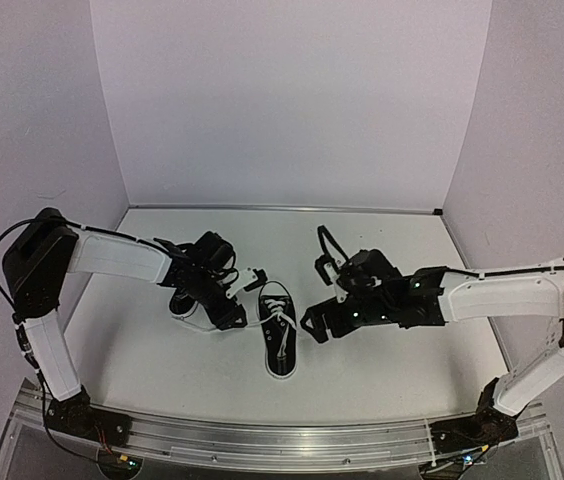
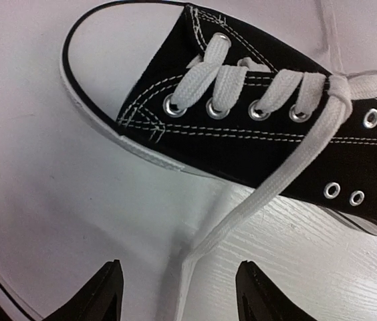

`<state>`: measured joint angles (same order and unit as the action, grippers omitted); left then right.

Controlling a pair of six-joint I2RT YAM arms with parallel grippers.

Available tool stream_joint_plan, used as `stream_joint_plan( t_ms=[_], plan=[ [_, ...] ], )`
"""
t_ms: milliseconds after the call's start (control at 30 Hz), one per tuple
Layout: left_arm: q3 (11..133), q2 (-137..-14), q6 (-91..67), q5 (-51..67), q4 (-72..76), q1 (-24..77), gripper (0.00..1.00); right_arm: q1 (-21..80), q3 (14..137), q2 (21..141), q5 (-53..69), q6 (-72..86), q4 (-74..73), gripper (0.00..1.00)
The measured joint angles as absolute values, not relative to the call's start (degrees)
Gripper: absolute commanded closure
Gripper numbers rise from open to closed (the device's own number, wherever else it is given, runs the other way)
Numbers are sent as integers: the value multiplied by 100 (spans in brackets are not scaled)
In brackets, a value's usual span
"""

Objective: Tie the shoes

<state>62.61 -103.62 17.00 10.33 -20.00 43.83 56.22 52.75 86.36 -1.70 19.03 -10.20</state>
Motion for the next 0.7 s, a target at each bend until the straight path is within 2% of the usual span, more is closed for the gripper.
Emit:
stream_joint_plan(
  t_ms=[333, 533, 667, 700],
  plan=[
    [6586, -10970, 2303, 1044, -2191, 4491, 55, 5590, 5346, 8264, -1019, 1861, -1461, 2],
    [6727, -11091, 2471, 1045, -2203, 4581, 75, 5590, 5559, 8458, -1309, 1939, -1891, 2],
    [6728, -11093, 2500, 1054, -2183, 4587, 97, 5554, 5626, 8458, -1308, 2076, -2014, 2],
    [6722, -11093, 2520, 1060, -2150, 4590, 99, 5550, 5629, 8458, -1280, 2109, -2023, 2]
  ],
)
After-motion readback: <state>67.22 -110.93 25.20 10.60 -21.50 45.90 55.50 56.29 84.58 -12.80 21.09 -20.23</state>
